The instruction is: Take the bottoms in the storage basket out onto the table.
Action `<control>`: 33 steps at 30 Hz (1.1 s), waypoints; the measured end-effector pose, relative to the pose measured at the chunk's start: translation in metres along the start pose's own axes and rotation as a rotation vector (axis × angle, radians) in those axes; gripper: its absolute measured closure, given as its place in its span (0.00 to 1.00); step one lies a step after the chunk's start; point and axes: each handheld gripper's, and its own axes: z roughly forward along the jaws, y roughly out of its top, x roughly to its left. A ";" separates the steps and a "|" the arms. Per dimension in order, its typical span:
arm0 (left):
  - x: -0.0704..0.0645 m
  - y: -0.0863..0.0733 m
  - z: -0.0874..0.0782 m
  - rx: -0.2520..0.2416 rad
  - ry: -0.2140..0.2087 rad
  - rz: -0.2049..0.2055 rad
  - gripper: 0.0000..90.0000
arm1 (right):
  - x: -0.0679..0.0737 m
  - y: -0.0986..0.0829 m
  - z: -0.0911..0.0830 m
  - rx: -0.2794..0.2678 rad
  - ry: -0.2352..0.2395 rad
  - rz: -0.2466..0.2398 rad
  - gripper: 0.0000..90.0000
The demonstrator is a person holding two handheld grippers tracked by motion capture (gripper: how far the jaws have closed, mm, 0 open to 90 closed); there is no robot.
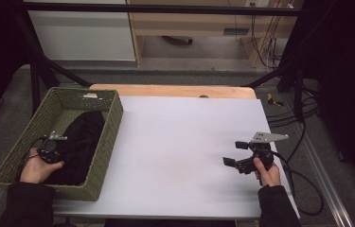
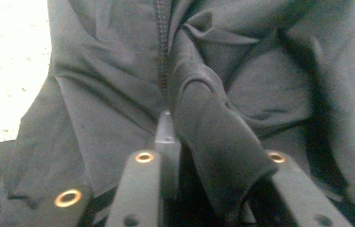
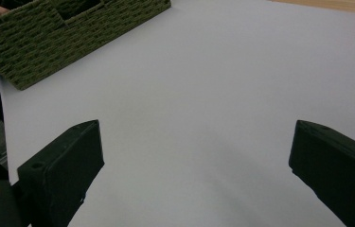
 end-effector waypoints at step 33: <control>0.003 0.017 -0.026 -0.075 -0.033 0.009 0.94 | 0.000 0.000 -0.001 -0.002 0.004 0.004 0.05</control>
